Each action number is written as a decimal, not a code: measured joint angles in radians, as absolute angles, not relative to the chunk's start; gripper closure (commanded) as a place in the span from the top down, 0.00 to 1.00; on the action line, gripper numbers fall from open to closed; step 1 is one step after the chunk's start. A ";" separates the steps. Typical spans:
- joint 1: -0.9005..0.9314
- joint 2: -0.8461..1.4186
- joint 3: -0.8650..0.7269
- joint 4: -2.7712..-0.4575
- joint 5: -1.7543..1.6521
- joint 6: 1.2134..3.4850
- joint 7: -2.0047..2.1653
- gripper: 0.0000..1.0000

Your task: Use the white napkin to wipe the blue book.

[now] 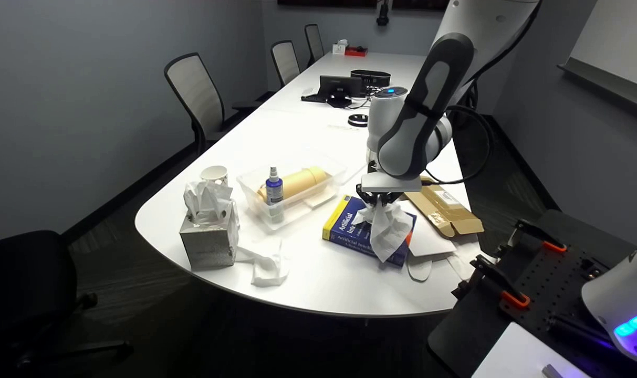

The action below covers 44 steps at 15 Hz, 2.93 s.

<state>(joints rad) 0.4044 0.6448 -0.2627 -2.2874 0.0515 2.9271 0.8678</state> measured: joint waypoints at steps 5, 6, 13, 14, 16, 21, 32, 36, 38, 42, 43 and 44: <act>0.401 0.646 -0.244 -2.275 0.081 2.964 0.869 0.03; 0.400 0.647 -0.235 -2.275 0.099 2.984 0.869 0.03; 0.363 0.684 -0.156 -2.276 0.257 3.185 0.869 0.03; 0.358 0.691 -0.148 -2.276 0.276 3.208 0.869 0.03; 0.346 0.705 -0.132 -2.277 0.309 3.242 0.868 0.03; 0.293 0.722 -0.074 -2.286 0.339 3.252 0.864 0.03; 0.273 0.631 -0.084 -2.426 0.339 3.071 0.847 0.03; 0.329 0.586 -0.169 -2.464 0.311 2.968 0.853 0.03; 0.379 0.579 -0.230 -2.464 0.266 2.945 0.871 0.03; 0.460 0.579 -0.308 -2.443 0.188 2.943 0.914 0.03; 0.470 0.580 -0.316 -2.434 0.178 2.946 0.920 0.03; 0.475 0.581 -0.317 -2.423 0.170 2.950 0.930 0.03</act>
